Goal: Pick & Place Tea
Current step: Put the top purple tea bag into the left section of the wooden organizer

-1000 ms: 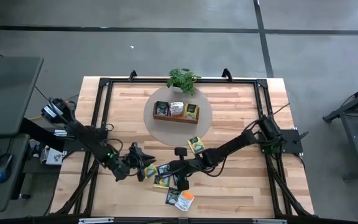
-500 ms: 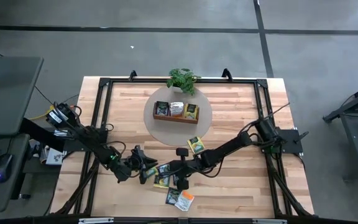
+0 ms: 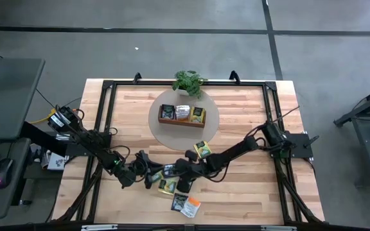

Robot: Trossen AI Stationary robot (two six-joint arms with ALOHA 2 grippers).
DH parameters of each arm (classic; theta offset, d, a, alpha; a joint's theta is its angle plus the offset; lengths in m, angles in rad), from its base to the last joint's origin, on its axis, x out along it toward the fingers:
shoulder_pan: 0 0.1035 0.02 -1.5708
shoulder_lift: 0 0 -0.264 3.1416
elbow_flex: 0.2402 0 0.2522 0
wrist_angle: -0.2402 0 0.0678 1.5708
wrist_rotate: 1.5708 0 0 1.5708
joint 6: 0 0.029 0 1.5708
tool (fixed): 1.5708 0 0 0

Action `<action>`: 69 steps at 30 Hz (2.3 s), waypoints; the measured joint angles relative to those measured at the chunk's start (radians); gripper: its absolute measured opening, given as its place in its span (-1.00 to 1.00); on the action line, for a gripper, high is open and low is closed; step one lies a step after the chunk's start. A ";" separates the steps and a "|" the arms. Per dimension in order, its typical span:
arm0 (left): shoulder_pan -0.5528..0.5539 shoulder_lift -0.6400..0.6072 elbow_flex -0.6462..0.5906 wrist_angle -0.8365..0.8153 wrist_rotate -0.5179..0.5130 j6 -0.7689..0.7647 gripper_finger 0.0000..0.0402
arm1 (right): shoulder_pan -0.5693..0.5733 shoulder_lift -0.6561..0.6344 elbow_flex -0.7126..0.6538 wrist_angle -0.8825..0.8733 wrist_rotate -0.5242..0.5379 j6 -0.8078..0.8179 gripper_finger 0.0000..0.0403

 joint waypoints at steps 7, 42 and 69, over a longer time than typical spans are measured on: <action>0.000 0.000 0.000 -0.006 -0.049 -0.020 -0.68 | -0.014 0.002 -0.002 -0.012 0.067 0.085 -1.00; 0.192 -0.002 0.001 -0.182 0.261 -0.435 -0.16 | -0.014 0.004 -0.005 -0.013 0.117 0.148 -1.00; 0.269 -0.001 0.025 -0.183 0.371 -0.490 -0.22 | -0.015 0.007 -0.007 0.067 0.112 0.077 -1.00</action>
